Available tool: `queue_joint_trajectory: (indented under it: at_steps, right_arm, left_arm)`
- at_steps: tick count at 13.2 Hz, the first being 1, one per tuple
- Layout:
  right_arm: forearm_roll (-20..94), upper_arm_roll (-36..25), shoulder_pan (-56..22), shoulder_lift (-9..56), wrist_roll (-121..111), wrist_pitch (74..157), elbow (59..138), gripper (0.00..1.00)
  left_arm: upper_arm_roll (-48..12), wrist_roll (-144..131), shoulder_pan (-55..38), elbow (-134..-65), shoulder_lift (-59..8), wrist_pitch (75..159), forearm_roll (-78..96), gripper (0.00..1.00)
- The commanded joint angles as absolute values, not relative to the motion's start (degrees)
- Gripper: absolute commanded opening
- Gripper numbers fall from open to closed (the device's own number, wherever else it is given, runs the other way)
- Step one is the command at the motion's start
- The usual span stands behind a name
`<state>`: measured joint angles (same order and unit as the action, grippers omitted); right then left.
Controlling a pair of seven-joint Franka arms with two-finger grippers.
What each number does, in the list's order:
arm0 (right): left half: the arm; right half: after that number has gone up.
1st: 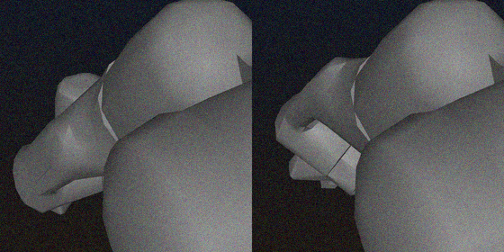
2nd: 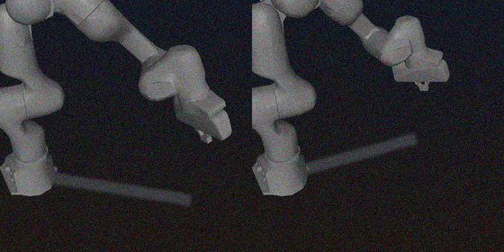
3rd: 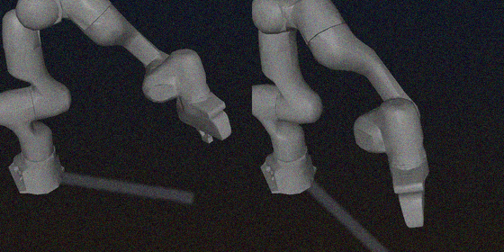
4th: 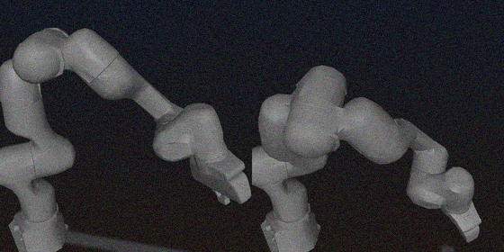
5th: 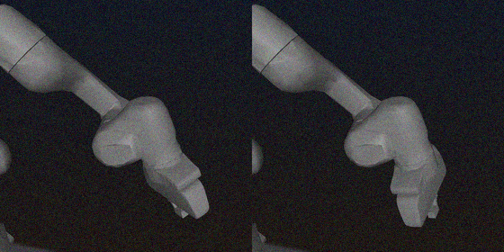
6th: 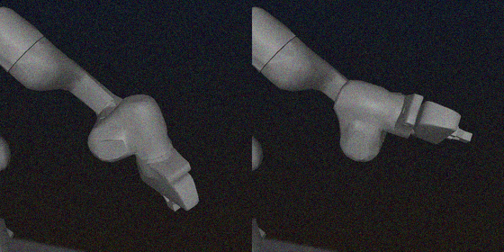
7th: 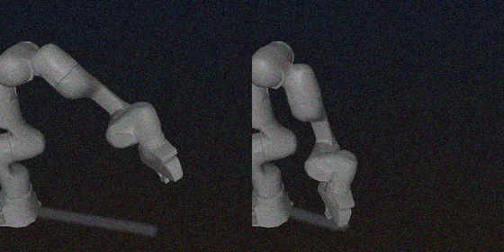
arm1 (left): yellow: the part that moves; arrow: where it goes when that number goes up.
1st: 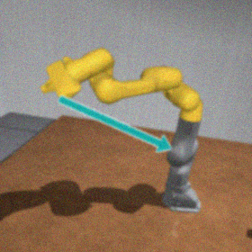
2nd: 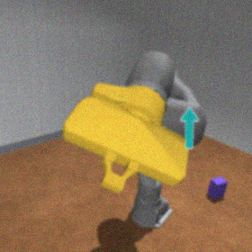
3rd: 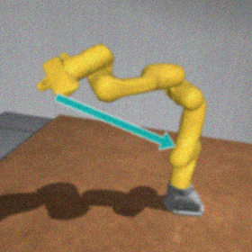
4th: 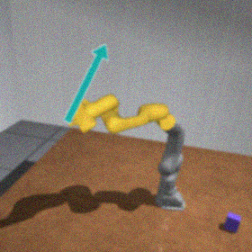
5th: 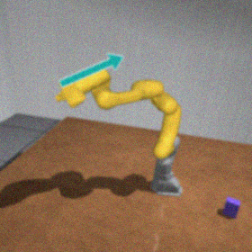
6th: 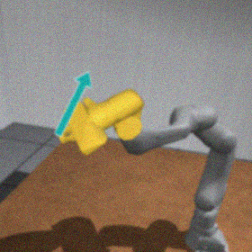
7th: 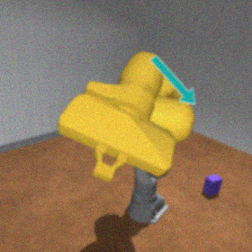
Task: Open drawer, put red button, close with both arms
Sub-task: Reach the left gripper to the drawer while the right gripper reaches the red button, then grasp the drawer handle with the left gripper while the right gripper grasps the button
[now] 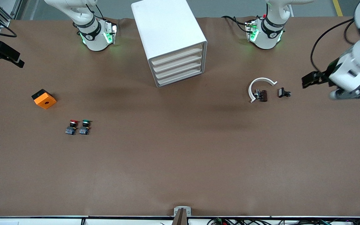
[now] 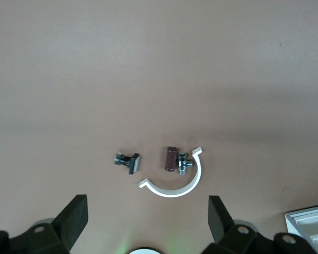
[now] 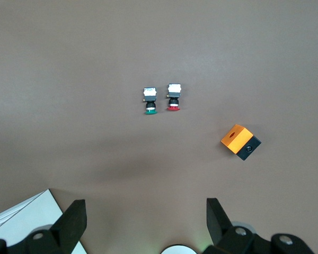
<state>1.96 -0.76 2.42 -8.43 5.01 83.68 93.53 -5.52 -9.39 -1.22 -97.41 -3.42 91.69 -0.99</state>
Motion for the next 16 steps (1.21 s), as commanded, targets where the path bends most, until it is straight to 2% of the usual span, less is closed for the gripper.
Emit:
queue_joint_trajectory:
  at_steps: [1, 6, 9, 14, 16]
  right_arm:
    - [1.23, -0.18, 2.73, -5.90, 4.75, 83.06, 92.02, 1.00]
    - [1.49, -0.09, 2.37, -1.95, 5.10, 82.62, 92.11, 1.00]
    - [2.02, 0.18, 1.68, 1.14, 5.54, 82.62, 92.11, 1.00]
    - [3.17, 0.00, 1.59, 5.70, 4.57, 82.62, 92.29, 1.00]
    - [1.07, 0.09, 0.80, 8.07, 5.01, 82.70, 92.72, 1.00]
  left_arm:
    - [-6.59, -15.26, -2.37, -95.36, -9.91, 93.25, 1.66, 1.00]
    - [-6.68, -39.58, -10.17, -95.01, -18.88, 97.64, 6.24, 1.00]
    - [-6.77, -57.16, -15.80, -90.81, -25.73, 97.82, 6.94, 1.00]
    - [-6.68, -90.01, -22.14, -84.13, -36.89, 97.82, 17.72, 1.00]
    - [-6.68, -102.51, -24.77, -83.59, -39.89, 98.08, 22.13, 1.00]
